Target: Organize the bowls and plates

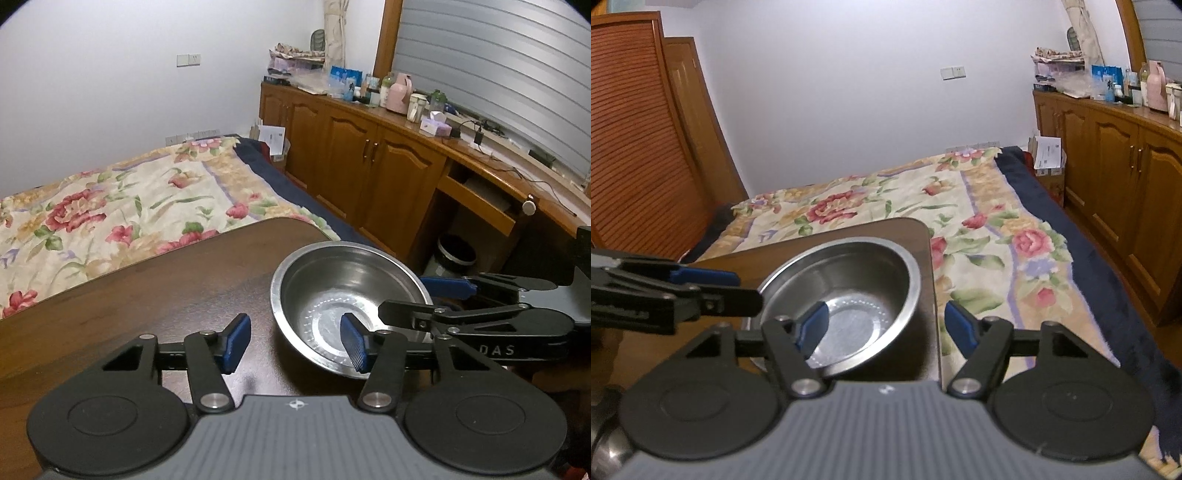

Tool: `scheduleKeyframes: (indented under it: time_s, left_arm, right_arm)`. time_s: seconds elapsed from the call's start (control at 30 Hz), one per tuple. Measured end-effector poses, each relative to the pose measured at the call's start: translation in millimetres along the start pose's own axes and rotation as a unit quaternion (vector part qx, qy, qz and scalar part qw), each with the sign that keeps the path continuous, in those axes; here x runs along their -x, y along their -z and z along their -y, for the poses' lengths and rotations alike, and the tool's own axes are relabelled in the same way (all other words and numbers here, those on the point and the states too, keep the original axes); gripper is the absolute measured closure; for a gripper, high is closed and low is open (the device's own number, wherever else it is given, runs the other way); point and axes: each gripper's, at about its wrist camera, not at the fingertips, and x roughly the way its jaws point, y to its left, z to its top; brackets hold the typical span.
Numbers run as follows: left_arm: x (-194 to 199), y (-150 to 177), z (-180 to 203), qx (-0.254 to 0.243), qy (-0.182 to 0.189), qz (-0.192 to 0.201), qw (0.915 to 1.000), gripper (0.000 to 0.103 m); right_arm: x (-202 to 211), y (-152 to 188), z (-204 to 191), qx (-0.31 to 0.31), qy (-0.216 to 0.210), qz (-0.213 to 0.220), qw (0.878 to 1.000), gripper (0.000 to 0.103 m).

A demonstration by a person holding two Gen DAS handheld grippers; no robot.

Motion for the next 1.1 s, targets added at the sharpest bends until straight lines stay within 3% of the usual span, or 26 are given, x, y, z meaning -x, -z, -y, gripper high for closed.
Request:
scheduleKeyframes:
  time_s: [0.57, 0.77, 0.93, 1.1]
  left_arm:
    - [-12, -3, -7, 0.014, 0.013, -0.020, 0.9996, 0.065]
    - [-15, -5, -9, 0.020, 0.019, -0.028, 0.9992, 0.080]
    - [-11, -4, -13, 0.029, 0.010, -0.025, 0.9992, 0.081]
    - [1, -6, -12, 0.034, 0.017, -0.013, 0.9992, 0.081]
  right_arm:
    - [-4, -1, -2, -0.009, -0.015, -0.007, 1.000, 0.050]
    - [-3, -1, -3, -0.010, -0.016, -0.009, 1.000, 0.055]
    - [-4, 0, -1, -0.016, -0.016, -0.016, 1.000, 0.070]
    - [-3, -2, 0, -0.029, -0.022, -0.018, 0.999, 0.074]
